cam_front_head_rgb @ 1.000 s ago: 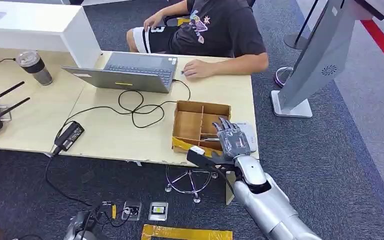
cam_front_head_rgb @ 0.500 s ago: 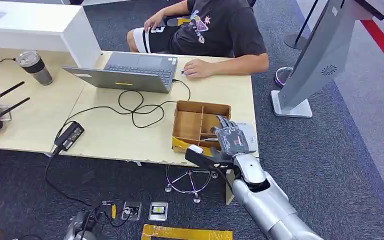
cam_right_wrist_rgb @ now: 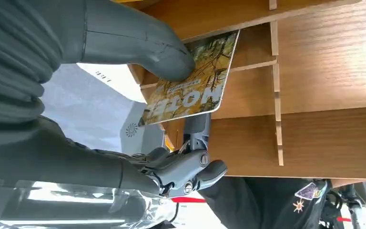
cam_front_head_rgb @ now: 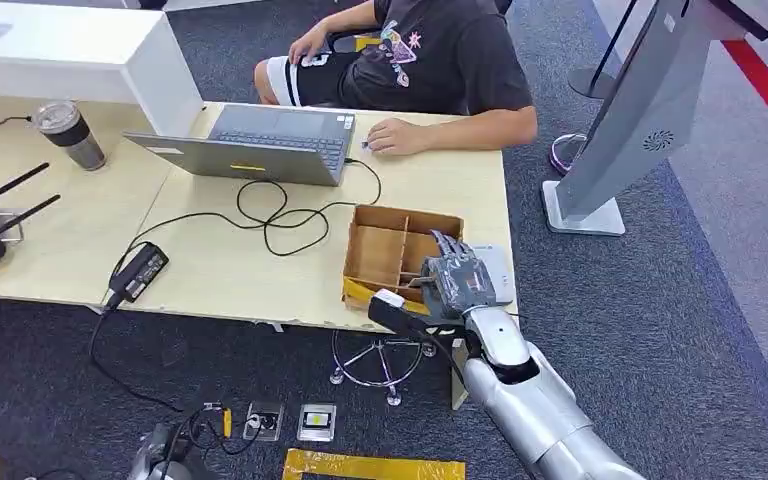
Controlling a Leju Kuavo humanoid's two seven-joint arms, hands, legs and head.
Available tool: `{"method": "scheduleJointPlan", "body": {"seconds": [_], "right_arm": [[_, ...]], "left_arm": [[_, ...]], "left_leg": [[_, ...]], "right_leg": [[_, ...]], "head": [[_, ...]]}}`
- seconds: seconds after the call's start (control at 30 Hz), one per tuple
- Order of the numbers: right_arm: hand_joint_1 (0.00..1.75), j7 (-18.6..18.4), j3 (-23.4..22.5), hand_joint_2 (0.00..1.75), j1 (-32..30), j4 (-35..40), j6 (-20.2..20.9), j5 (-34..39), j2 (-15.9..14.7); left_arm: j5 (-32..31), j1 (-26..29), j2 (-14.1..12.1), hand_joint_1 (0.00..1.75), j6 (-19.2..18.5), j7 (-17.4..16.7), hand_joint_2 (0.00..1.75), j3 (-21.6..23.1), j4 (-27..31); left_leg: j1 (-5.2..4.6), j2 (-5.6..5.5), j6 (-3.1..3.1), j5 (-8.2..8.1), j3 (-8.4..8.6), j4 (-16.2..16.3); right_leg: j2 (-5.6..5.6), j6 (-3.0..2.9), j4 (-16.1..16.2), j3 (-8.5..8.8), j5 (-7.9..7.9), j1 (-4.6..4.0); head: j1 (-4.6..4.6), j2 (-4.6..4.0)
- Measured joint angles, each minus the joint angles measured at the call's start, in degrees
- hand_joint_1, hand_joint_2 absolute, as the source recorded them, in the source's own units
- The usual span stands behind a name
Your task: Pass the card to the sensor for recognition and then transmit it.
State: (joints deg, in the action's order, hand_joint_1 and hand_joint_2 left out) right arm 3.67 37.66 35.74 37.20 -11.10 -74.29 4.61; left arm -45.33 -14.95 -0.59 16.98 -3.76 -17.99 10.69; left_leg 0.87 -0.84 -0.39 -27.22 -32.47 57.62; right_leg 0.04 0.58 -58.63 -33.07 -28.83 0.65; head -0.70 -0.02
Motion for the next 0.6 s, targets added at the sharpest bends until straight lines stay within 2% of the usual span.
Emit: {"method": "scheduleJointPlan", "body": {"seconds": [0.6], "right_arm": [[1.75,0.61,-0.04,1.75,0.08,1.53,-0.42,0.74,0.28]], "left_arm": [[0.11,0.02,0.0,0.0,0.09,0.0,1.75,0.02,0.0]], "left_leg": [[0.0,0.0,0.0,0.0,0.0,0.0]], "right_leg": [[0.0,0.0,0.0,0.0,0.0,0.0]], "head": [[0.0,0.02]]}}
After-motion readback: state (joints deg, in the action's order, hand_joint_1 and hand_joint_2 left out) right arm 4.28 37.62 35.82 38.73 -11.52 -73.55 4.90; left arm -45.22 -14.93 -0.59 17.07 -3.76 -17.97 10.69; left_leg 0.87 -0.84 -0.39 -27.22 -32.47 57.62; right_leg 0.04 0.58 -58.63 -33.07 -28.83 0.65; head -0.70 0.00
